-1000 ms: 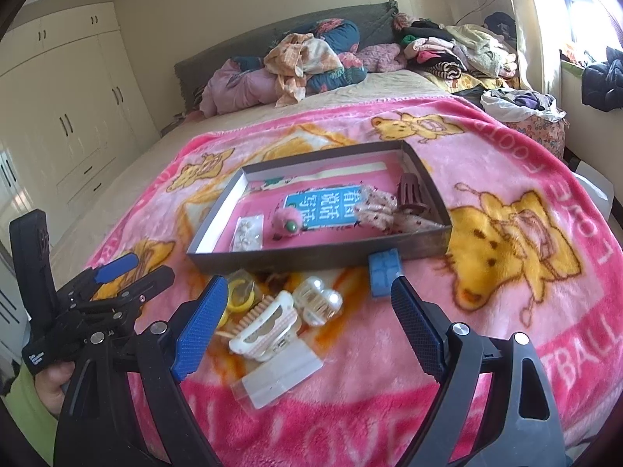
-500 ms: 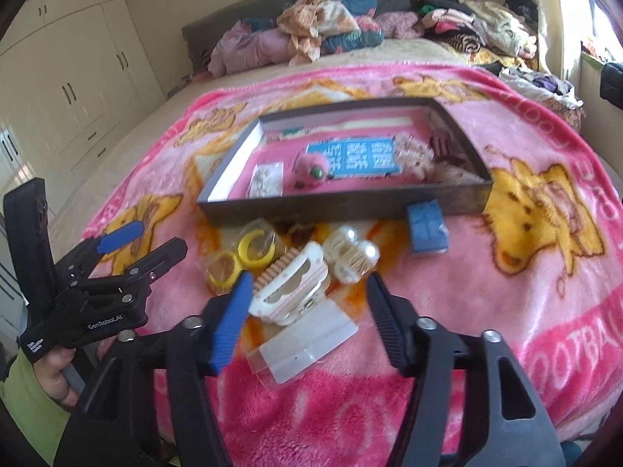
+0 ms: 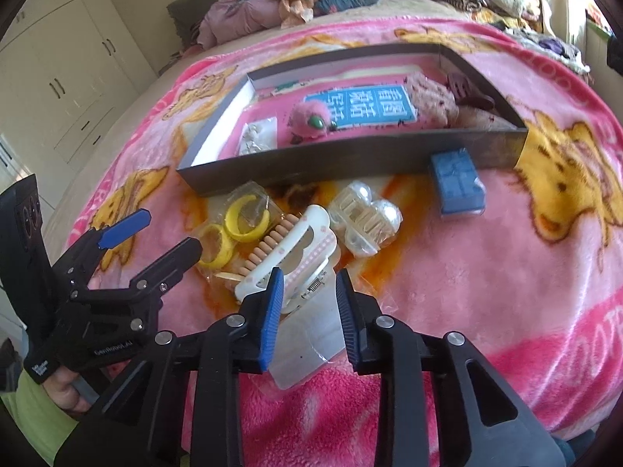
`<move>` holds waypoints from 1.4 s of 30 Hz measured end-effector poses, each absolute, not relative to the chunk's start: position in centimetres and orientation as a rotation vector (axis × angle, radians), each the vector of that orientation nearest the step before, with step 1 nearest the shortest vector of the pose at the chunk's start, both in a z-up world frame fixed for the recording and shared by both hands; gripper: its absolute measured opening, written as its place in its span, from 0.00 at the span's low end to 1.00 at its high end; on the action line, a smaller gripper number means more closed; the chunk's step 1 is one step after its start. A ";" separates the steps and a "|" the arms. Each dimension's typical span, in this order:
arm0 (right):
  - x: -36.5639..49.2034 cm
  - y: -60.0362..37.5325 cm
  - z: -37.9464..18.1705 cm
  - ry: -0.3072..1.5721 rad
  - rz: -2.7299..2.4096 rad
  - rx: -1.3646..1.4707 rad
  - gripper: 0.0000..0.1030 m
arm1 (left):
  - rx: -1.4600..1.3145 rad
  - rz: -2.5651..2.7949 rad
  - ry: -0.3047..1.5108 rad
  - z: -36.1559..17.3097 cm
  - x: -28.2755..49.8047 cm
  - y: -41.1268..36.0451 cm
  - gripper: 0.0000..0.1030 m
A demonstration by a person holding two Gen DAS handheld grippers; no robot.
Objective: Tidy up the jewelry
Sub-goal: 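Grasp the bag of yellow hair ties with the left tool while the right tool grasps the white claw clip, then carry the yellow hair-tie bag and white claw clip into the box and open both tools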
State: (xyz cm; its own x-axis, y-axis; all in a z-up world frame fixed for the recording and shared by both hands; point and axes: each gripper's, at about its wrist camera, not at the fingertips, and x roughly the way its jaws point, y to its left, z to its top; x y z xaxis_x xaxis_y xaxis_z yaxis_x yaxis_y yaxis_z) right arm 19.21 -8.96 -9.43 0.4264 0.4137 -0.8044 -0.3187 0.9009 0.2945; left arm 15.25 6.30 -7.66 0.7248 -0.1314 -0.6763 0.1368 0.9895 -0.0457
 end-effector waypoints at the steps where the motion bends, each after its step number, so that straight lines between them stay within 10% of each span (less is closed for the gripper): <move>1: 19.3 -8.9 -9.6 1.039 0.459 0.106 0.22 | 0.011 -0.152 0.750 -7.9 15.4 6.2 0.85; 17: 20.1 -9.0 -9.5 0.978 0.492 0.153 0.07 | 0.041 -0.222 0.793 -9.3 17.4 4.4 0.72; 24: 19.8 -9.7 -8.6 0.920 0.482 0.163 0.05 | 0.077 -0.248 0.813 -9.5 17.5 3.4 0.29; 42: 18.3 -10.6 -5.6 0.772 0.480 0.128 0.05 | -0.026 -0.205 0.721 -5.9 15.7 5.3 0.28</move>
